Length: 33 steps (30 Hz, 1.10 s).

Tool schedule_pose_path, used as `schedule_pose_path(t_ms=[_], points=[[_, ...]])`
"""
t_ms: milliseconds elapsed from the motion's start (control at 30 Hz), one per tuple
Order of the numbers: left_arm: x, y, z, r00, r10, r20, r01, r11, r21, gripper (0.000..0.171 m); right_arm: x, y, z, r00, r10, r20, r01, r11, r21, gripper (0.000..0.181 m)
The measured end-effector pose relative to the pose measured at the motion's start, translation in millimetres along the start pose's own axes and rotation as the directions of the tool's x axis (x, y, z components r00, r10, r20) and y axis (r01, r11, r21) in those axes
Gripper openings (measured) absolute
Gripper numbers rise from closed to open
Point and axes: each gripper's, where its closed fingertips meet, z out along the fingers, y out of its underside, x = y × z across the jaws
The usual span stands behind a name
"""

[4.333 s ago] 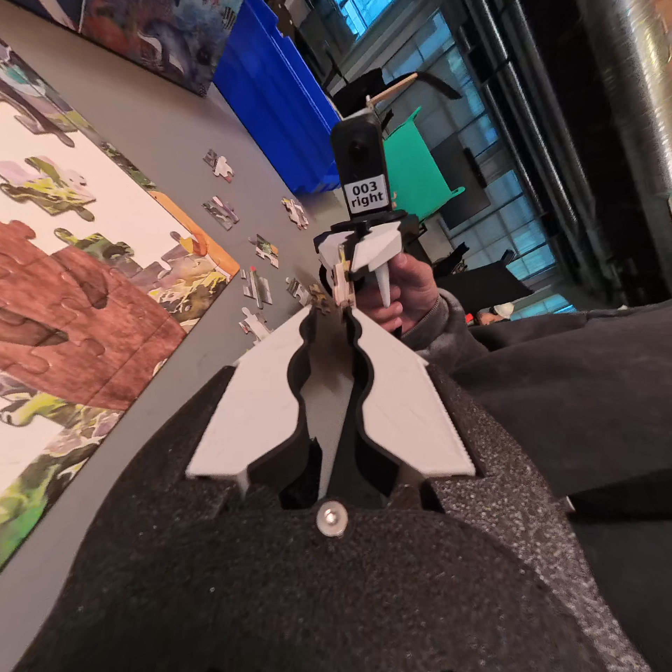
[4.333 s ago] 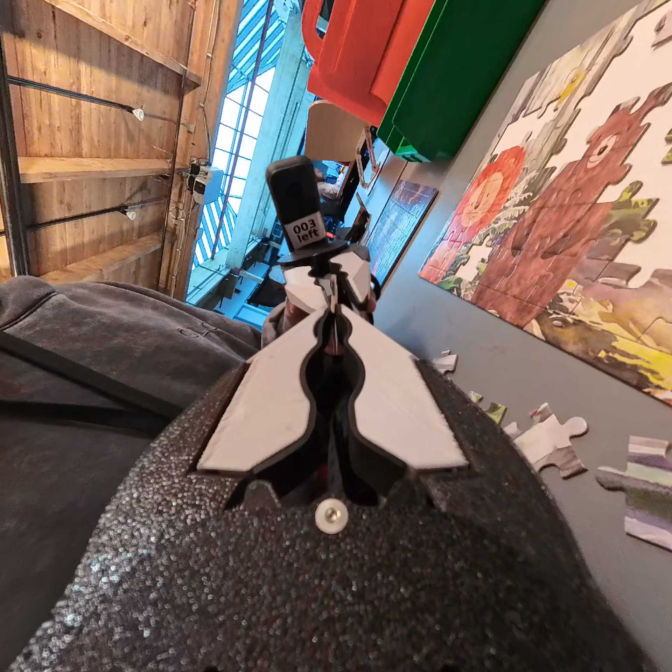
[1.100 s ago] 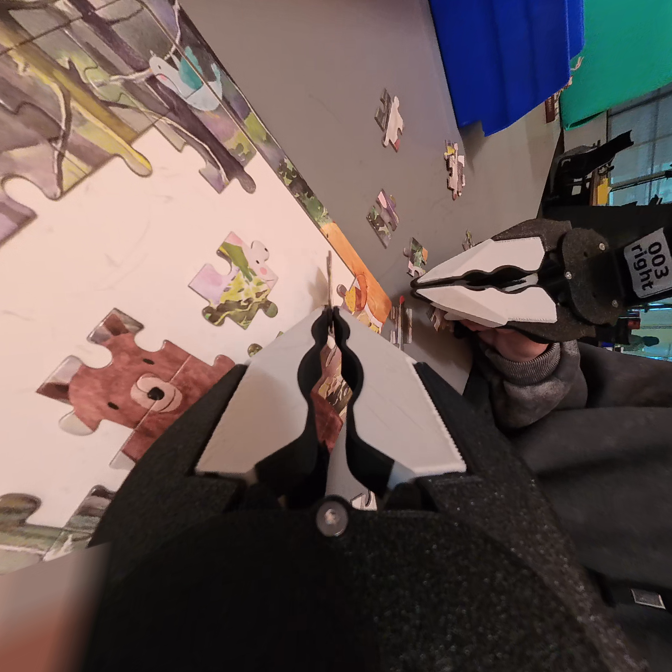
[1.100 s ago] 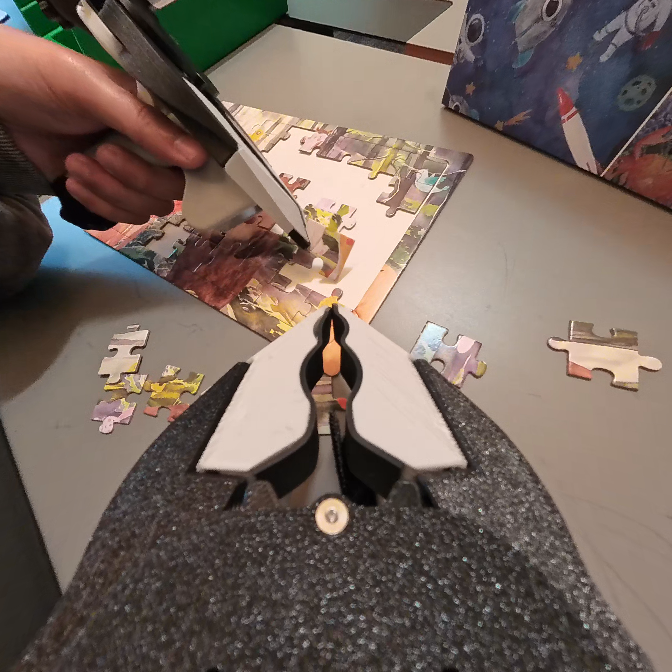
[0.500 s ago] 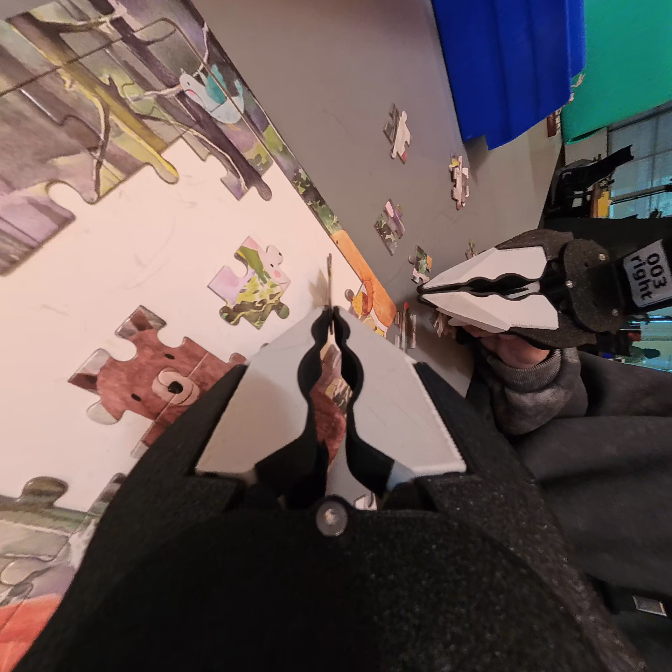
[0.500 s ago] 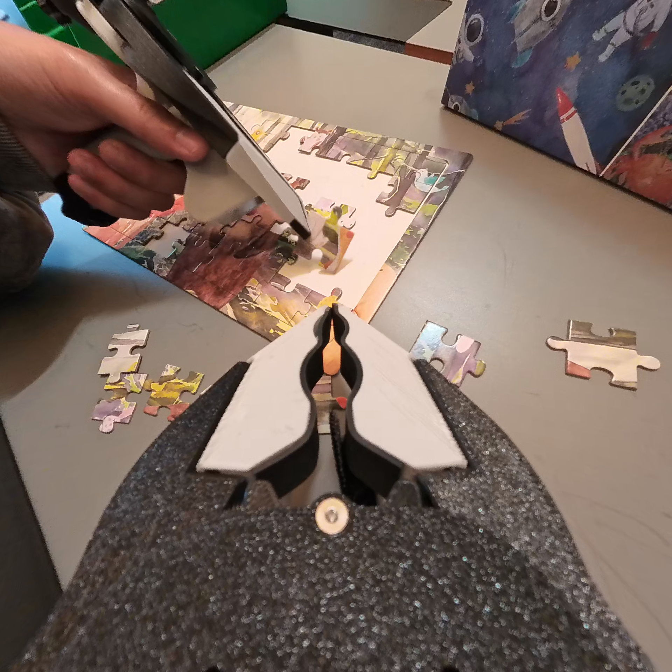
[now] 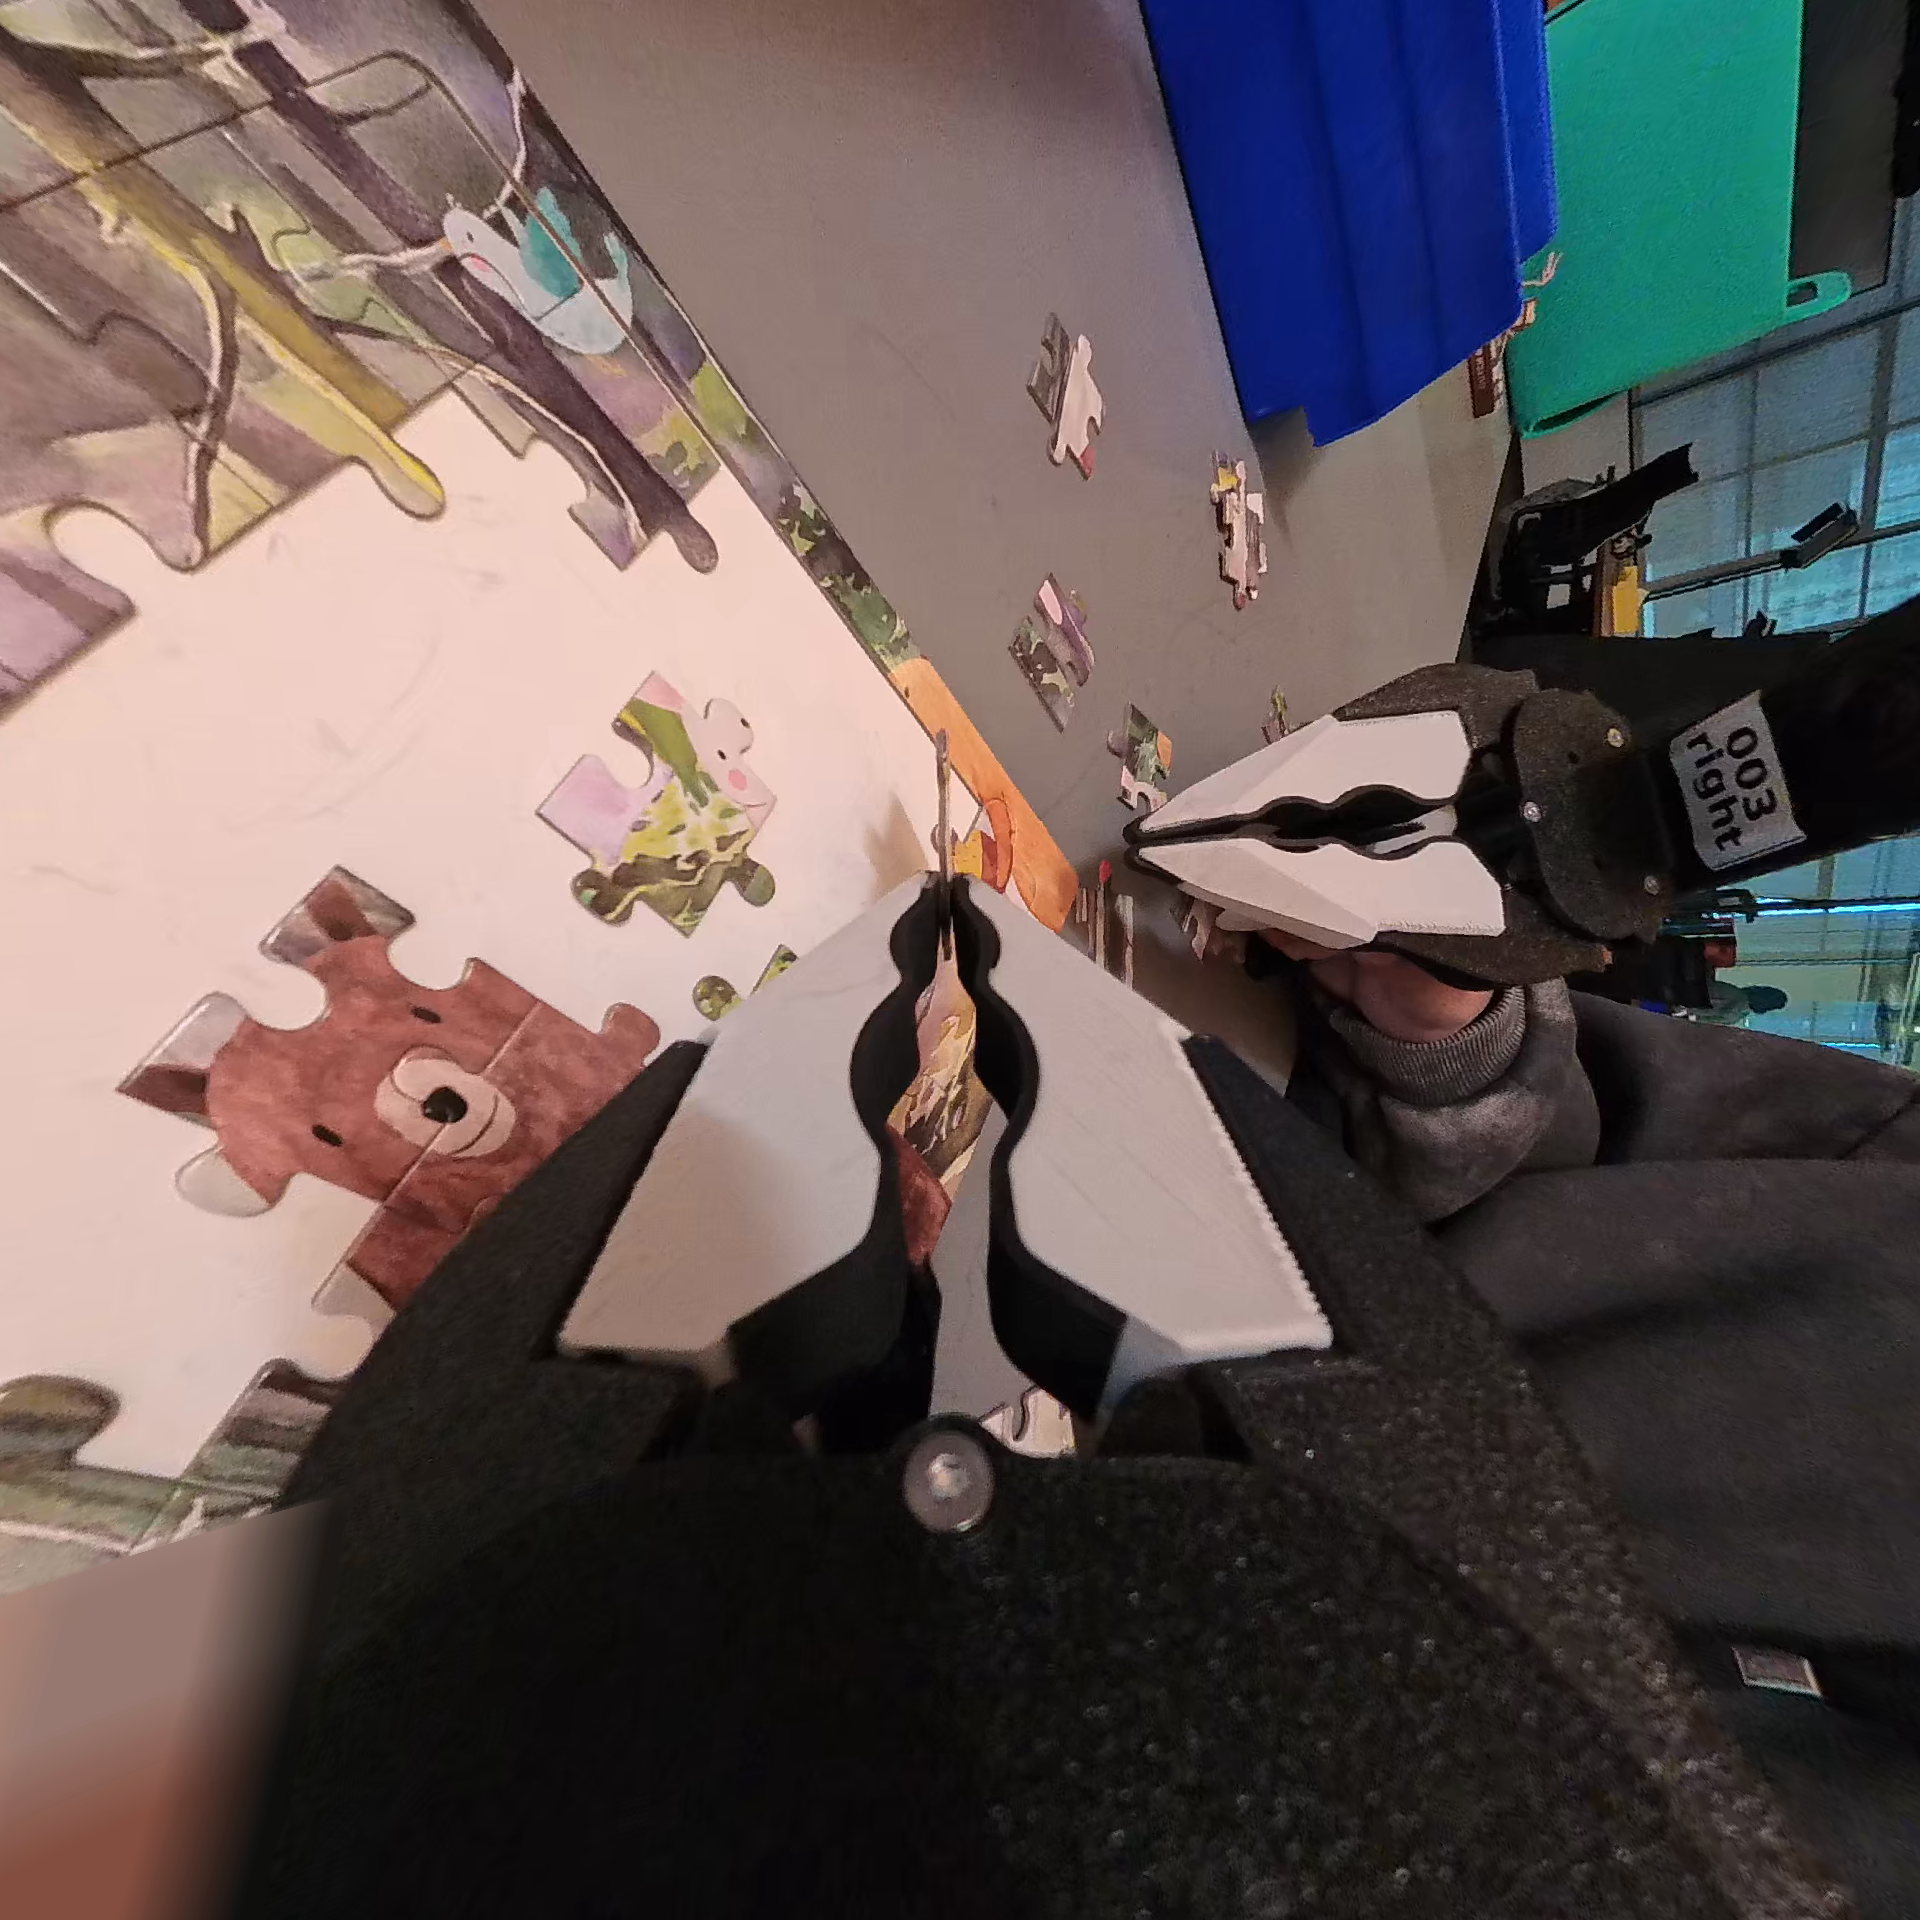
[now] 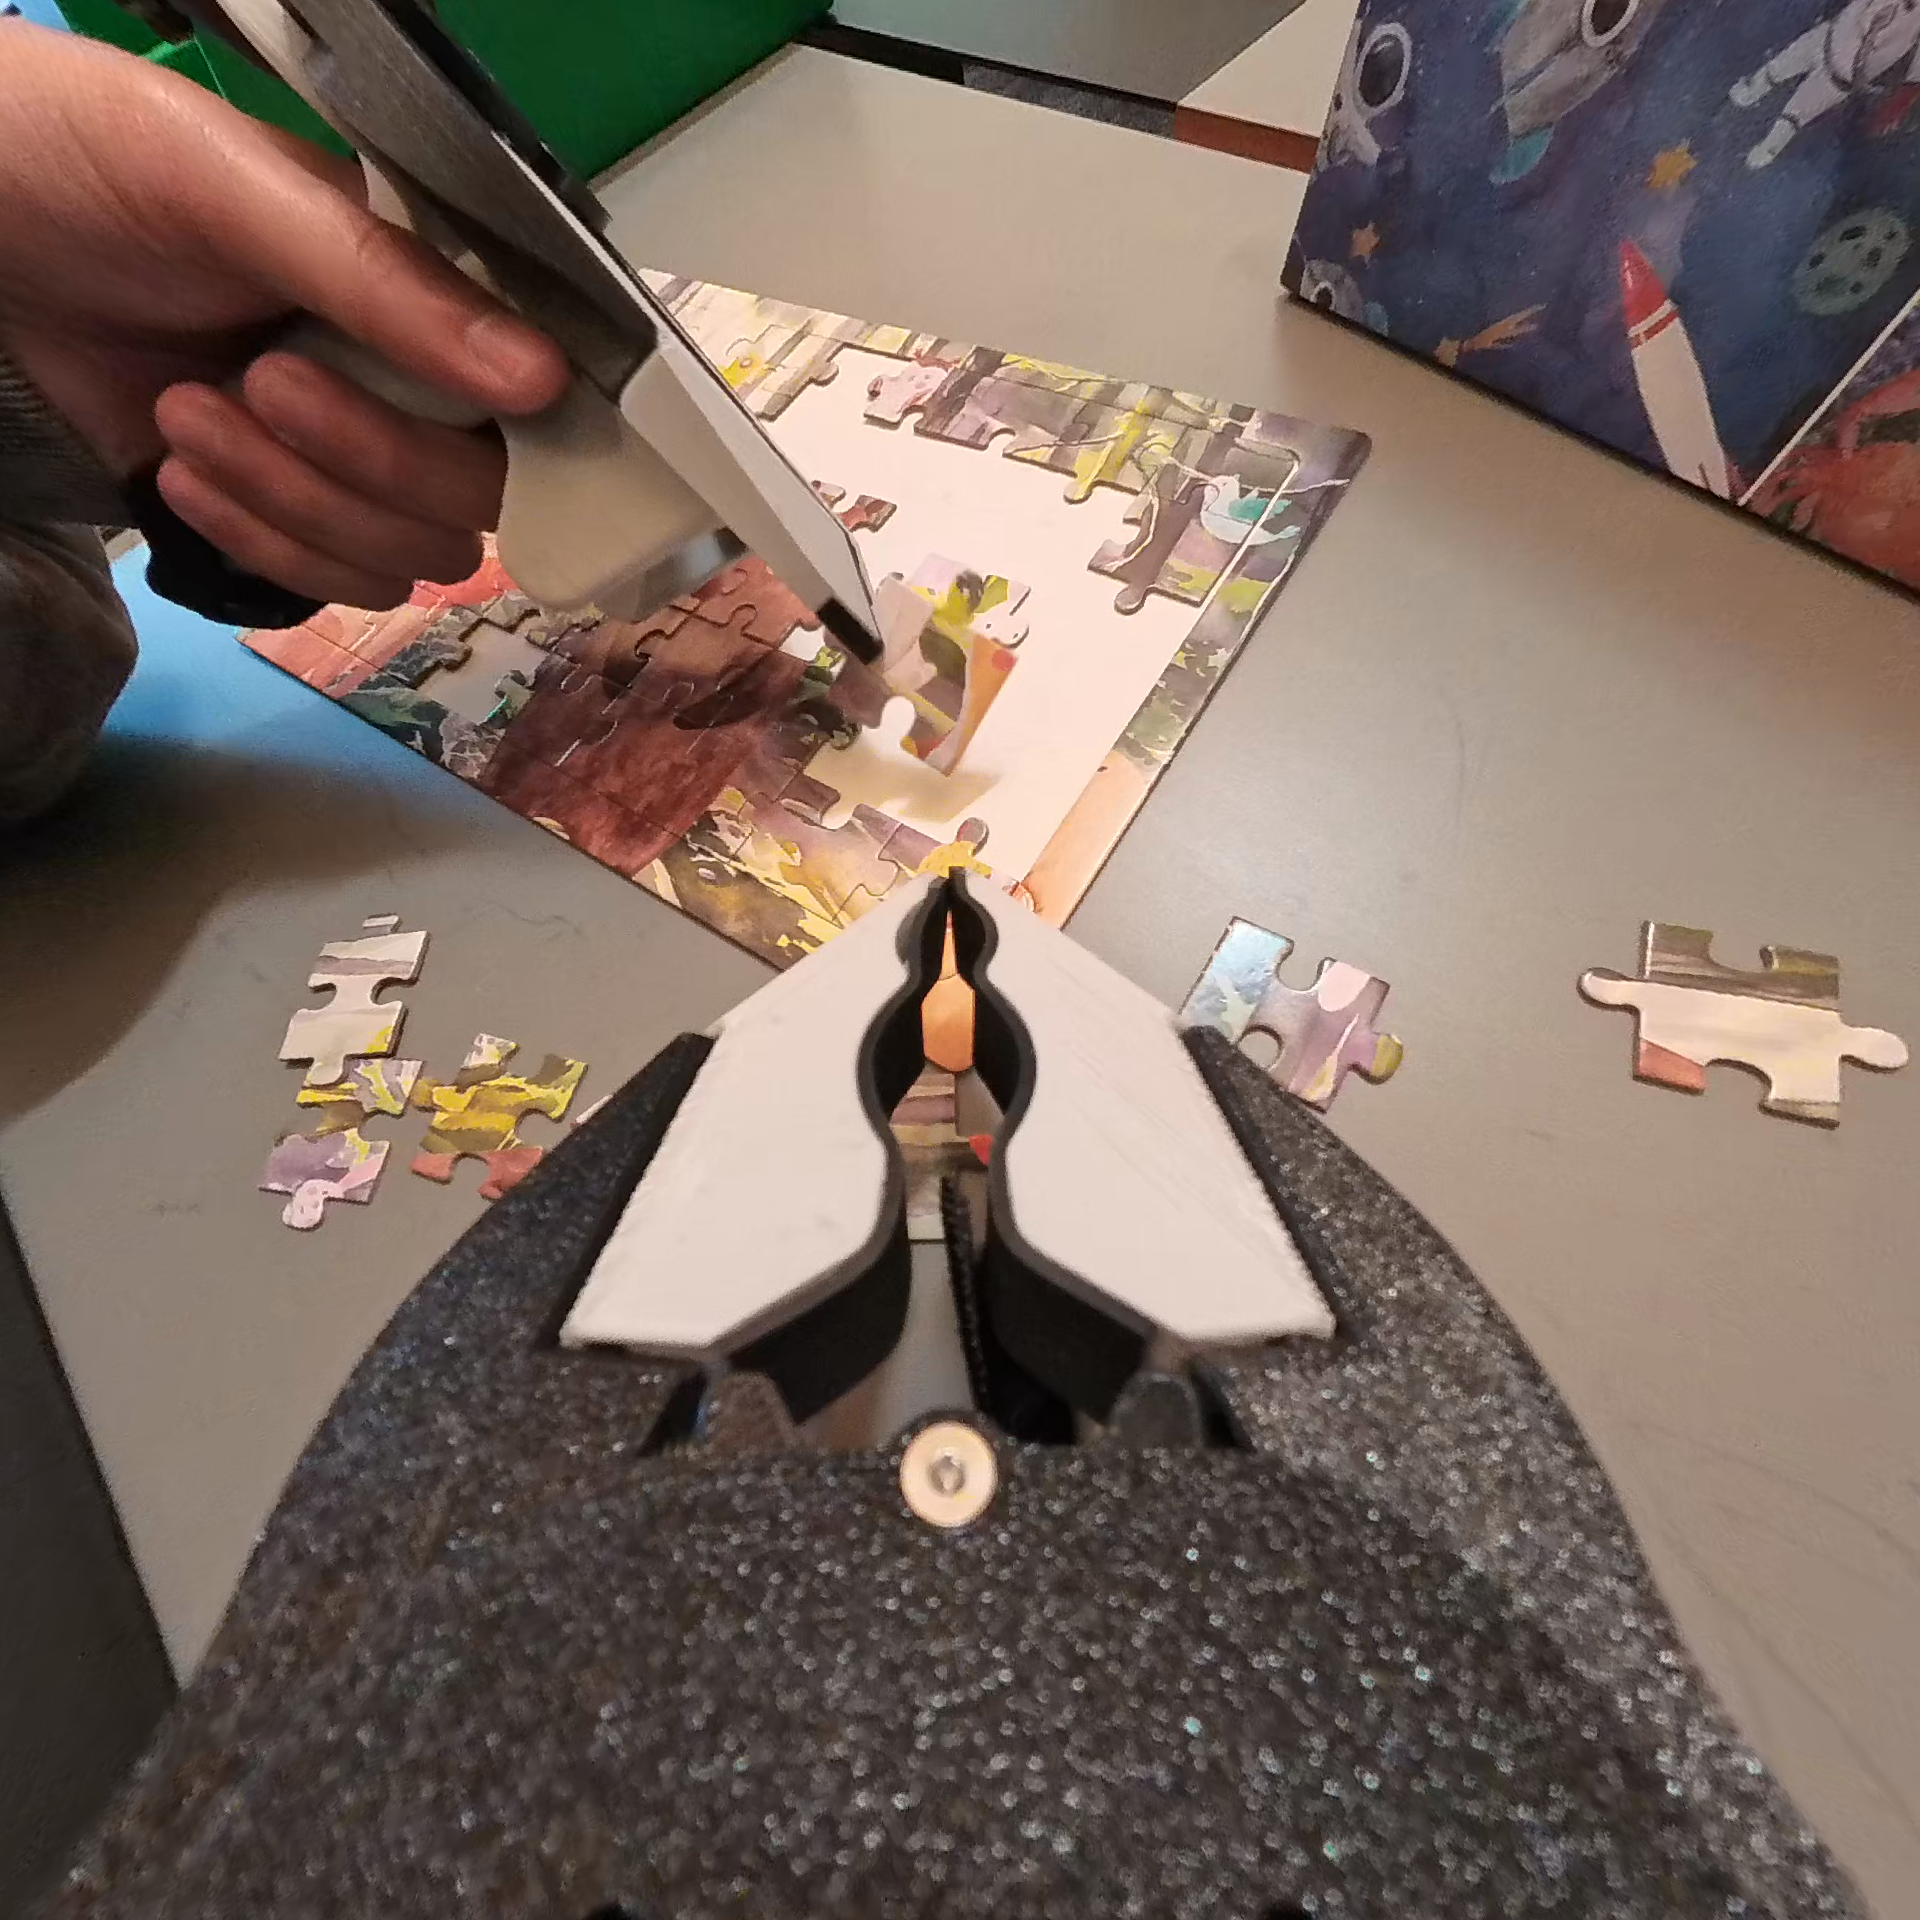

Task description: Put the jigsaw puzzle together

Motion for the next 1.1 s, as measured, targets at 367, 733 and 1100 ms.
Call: schedule_pose_path(t_ms=[367, 733, 1100], points=[[3.7, -0.1, 19.5, 0.999, -0.042, -0.035, 0.042, 0.999, -0.014, 0.001, 0.0, -0.1, -0.9, 1.0, -0.005, -0.004, 0.005, 1.0, 0.0, 0.0], [-6.3, 7.4, 28.1, 0.997, 0.019, 0.079, -0.015, 0.998, -0.056, 0.009, -0.8, 0.9, -0.7, 1.0, -0.008, -0.002, 0.008, 1.0, -0.005, 0.0], [-8.3, 14.3, 26.5, 0.912, 0.302, 0.278, -0.258, 0.948, -0.186, 0.012, -1.1, 2.5, 0.4, 1.0, -0.007, 0.001, 0.007, 1.0, -0.013, 0.0]])
